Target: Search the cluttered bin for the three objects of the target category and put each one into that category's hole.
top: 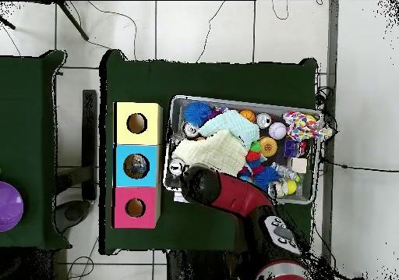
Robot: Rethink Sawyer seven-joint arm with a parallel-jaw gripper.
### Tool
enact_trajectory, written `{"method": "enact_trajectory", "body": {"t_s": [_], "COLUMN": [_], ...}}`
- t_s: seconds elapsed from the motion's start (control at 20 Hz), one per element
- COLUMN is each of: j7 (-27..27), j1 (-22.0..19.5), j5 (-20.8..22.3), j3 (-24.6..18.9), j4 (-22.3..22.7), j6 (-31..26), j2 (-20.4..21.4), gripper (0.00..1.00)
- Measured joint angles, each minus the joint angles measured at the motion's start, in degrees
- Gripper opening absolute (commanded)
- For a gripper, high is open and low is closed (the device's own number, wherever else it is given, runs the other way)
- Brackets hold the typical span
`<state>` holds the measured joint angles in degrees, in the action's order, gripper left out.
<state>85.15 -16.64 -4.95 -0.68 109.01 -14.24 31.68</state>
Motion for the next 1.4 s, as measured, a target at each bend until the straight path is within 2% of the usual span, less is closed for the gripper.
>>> {"method": "enact_trajectory", "body": {"t_s": [0.15, 0.55, 0.85, 1.2, 1.4], "j7": [0.0, 0.0, 0.0, 0.0, 0.0], "j1": [0.13, 2.27, 3.7, 3.52, 1.88], "j5": [-0.31, -3.05, -5.75, -6.77, -6.77], "j3": [-0.31, 0.31, 1.55, 1.58, 1.07], "j4": [-0.82, -2.92, -3.45, -3.45, -3.62], "j6": [1.99, 2.16, 2.13, 2.13, 2.22], "j2": [-1.7, -4.47, -4.86, -4.92, -5.85], "gripper": [1.0, 1.0, 1.0, 1.0, 1.0]}}
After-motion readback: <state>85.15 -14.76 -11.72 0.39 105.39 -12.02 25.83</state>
